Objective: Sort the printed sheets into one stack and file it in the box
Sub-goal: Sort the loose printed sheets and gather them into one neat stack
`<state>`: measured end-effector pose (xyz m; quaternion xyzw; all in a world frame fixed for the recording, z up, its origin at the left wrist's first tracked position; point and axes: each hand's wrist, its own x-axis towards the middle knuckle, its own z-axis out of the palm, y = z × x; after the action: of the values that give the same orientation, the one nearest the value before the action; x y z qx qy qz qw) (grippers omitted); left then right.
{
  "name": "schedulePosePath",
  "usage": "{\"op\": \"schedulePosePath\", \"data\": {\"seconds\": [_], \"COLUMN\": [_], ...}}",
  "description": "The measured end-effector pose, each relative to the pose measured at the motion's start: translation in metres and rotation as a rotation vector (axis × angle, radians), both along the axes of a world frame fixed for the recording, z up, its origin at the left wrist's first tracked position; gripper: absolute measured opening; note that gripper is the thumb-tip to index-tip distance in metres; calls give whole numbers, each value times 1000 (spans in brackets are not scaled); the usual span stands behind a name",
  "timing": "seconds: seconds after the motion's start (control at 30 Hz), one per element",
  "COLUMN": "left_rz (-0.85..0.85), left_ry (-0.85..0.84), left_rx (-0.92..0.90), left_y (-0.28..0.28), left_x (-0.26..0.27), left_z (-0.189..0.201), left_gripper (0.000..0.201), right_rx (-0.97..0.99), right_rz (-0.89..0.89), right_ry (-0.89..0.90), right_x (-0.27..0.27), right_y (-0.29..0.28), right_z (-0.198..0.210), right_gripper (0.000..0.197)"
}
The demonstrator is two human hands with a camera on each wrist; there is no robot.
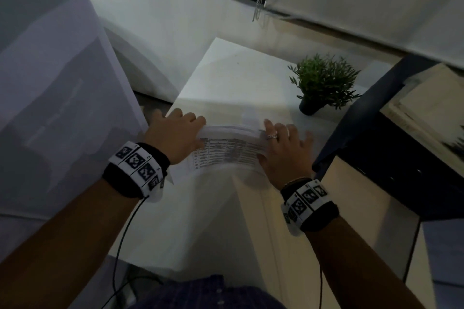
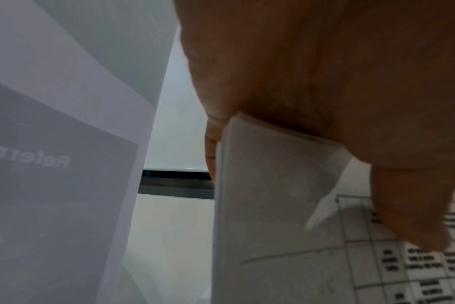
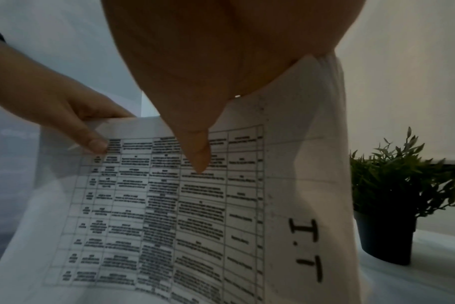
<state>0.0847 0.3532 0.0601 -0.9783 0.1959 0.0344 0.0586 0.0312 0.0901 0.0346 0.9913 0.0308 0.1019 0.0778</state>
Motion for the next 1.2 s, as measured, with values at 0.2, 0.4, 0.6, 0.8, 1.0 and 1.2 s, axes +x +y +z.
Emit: {"op": "schedulePosePath", "data": {"seconds": [0.2, 0.4, 0.6, 0.8, 1.0, 1.2], "left_rz": [-110, -102, -103, -130, -132, -167], "left_ry": [35, 165, 179, 140, 148, 146], "left_rx": [-88, -69, -50, -68, -74, -105], "left_y": [1, 10, -2, -8, -17, -24], "left_x": [6, 4, 5, 6, 7, 7], "left_z": [8, 17, 5, 4, 1, 1], "left_gripper": [14, 21, 30, 32, 33, 41], "right_rx": [109, 159, 76, 47, 44, 98], "right_rz": [157, 265, 168, 171, 63, -57], "right_ry": [7, 101, -72, 38, 54, 73], "right_x": [17, 25, -3, -15, -9, -7], "right_y": [-3, -19, 12, 43, 20, -11], "right_z": [16, 25, 4, -3, 1, -2], "right_gripper": [15, 17, 60, 80, 83, 83]}}
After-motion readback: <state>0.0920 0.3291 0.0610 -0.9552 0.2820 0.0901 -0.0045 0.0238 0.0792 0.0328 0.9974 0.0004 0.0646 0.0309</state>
